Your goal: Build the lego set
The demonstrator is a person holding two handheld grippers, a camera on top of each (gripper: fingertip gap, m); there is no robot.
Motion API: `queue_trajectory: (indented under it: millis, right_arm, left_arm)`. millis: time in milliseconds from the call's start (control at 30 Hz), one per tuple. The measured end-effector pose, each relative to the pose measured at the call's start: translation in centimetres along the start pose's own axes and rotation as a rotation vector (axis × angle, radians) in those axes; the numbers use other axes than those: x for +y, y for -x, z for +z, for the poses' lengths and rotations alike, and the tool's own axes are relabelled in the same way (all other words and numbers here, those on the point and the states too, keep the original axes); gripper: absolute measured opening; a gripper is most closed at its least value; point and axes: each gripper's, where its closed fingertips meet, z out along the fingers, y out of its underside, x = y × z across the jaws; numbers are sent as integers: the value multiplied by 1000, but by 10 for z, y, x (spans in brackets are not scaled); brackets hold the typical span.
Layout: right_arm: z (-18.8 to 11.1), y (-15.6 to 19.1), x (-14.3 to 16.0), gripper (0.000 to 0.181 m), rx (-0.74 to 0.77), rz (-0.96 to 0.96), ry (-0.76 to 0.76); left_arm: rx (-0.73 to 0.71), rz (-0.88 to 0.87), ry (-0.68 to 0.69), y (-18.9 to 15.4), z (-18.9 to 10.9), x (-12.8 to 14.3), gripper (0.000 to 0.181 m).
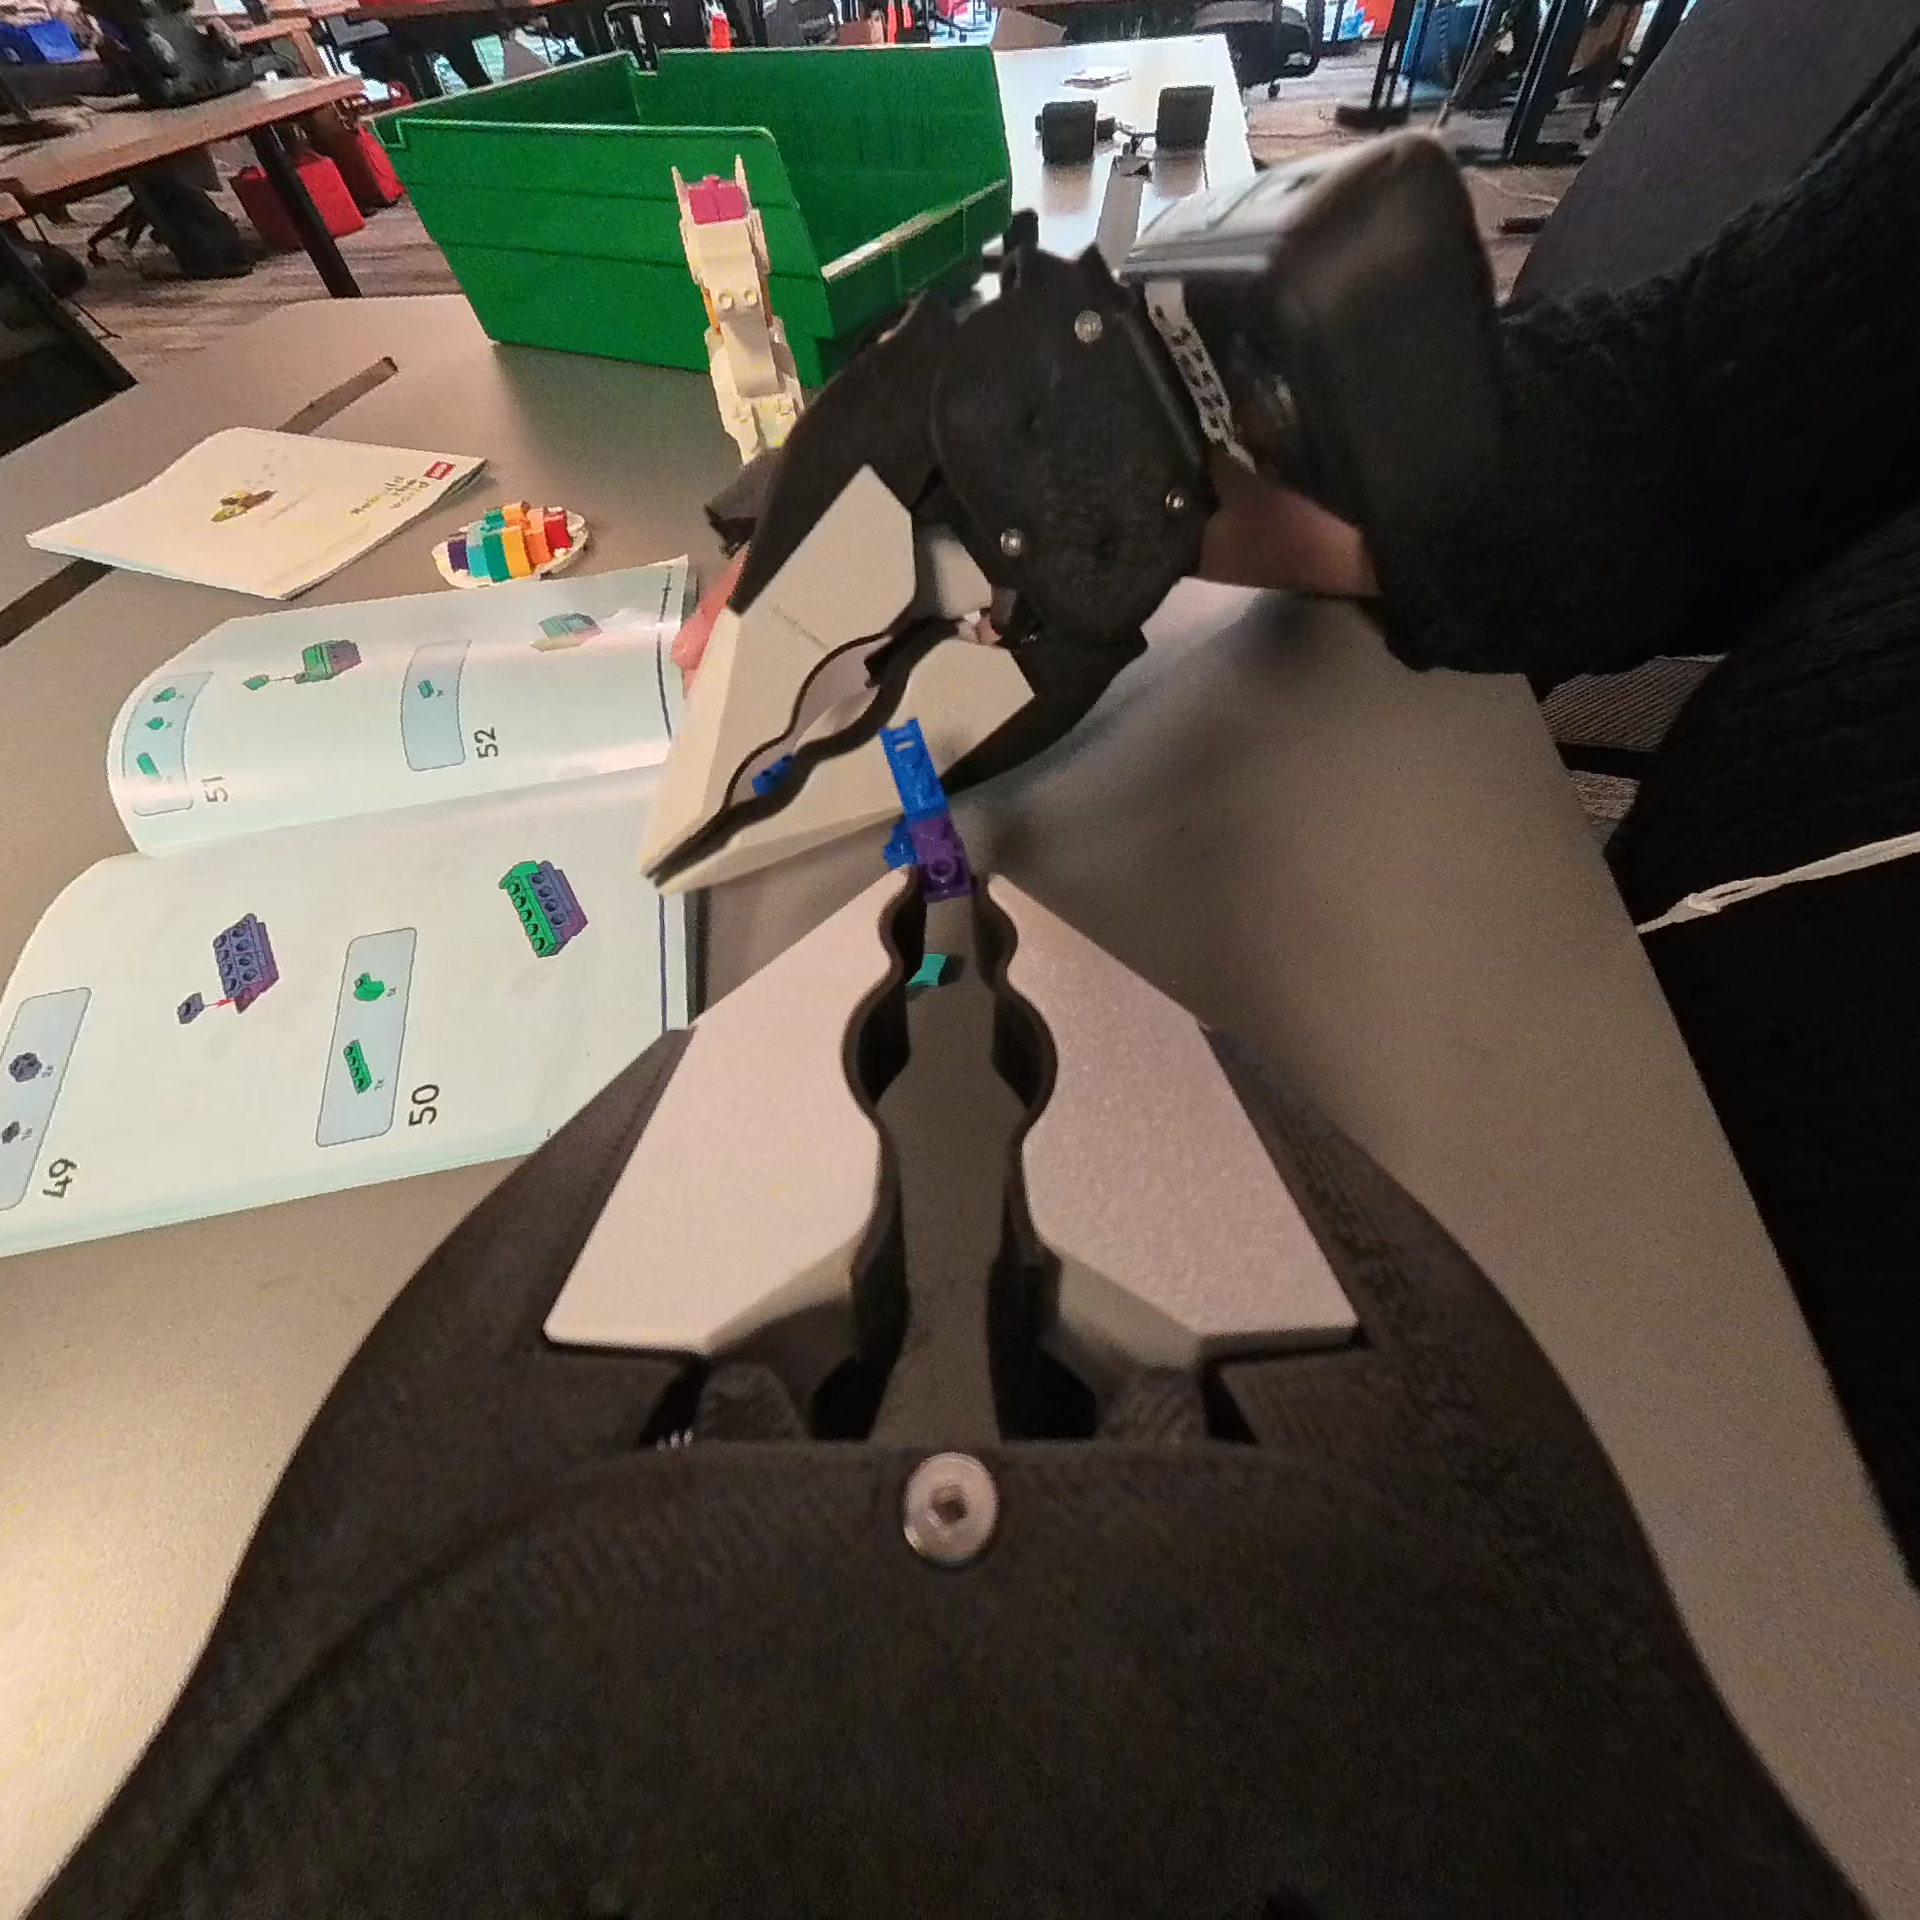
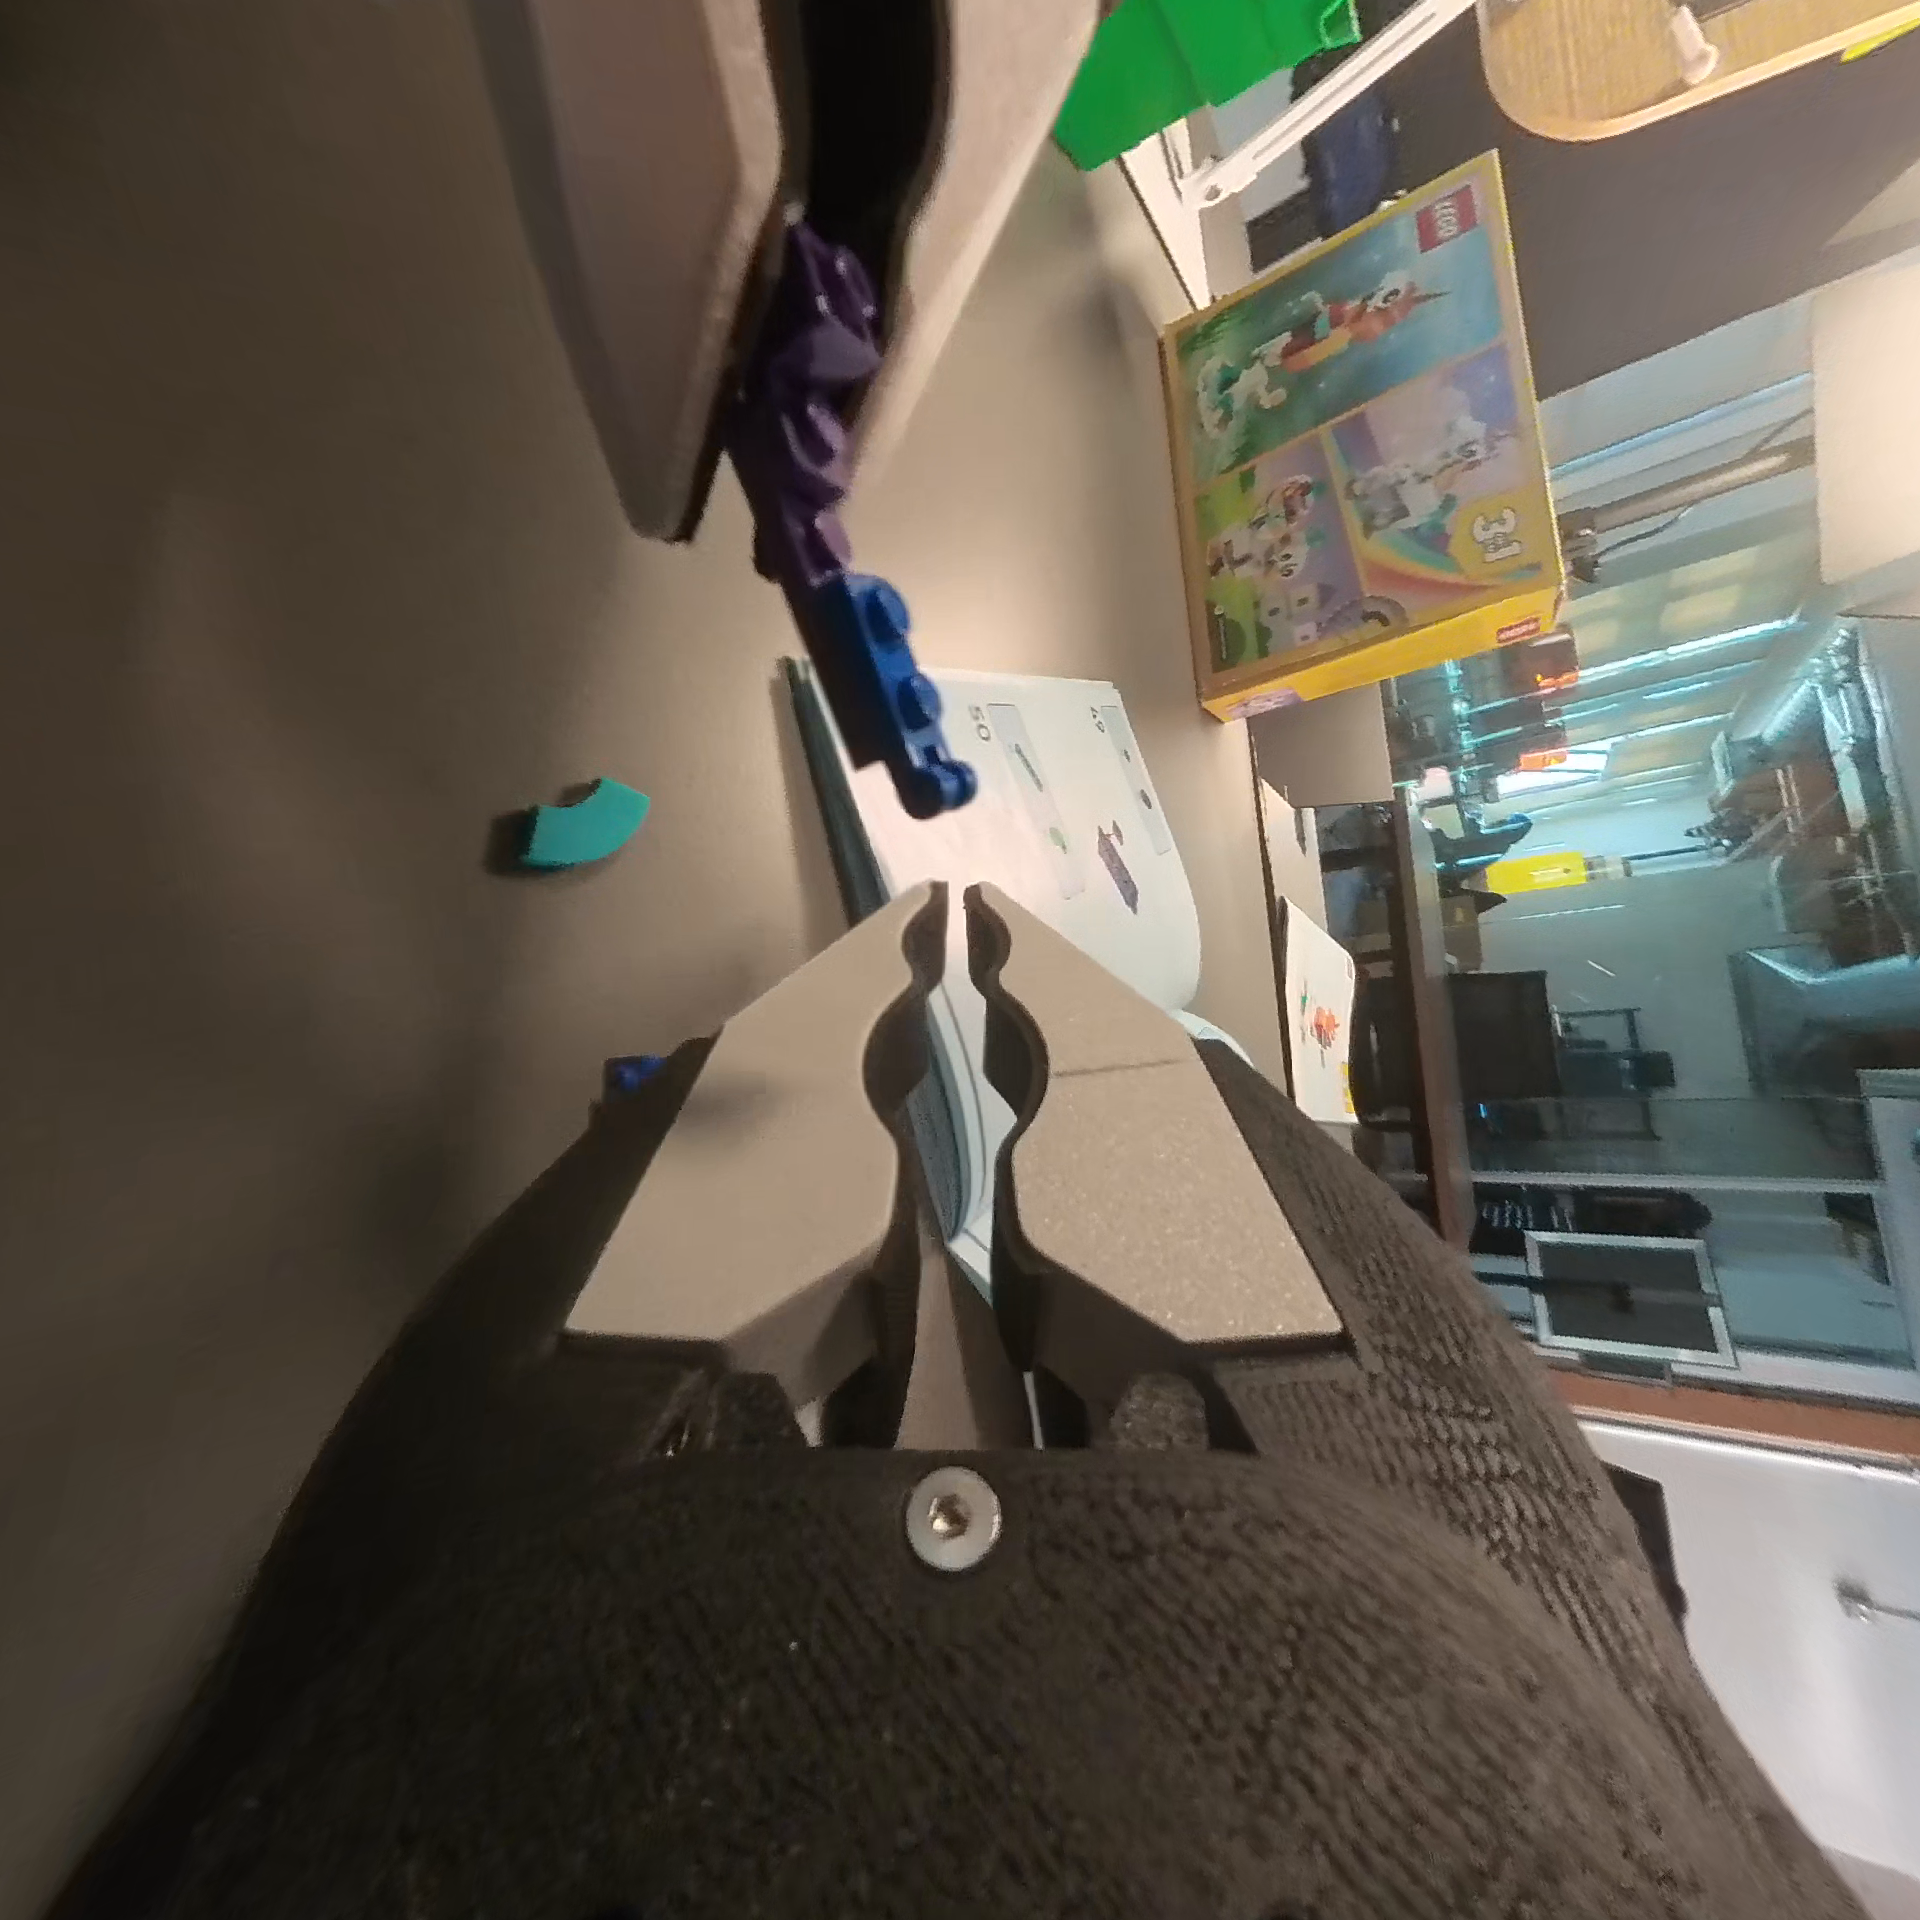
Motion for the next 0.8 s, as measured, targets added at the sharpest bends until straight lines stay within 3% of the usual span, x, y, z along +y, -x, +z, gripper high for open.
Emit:
queue_trajectory:
  millis: [167, 233, 800]
  right_arm:
    - [-2, 7, 3, 0, -71, 63, 4]
    - [-1, 13, 8, 8, -114, 82, 29]
    - [-1, 6, 12, 6, -67, 50, 43]
  left_arm:
    - [1, 2, 2, 0, 0, 0, 8]
    - [1, 4, 3, -1, 0, 0, 8]
    - [2, 5, 3, -1, 0, 0, 8]
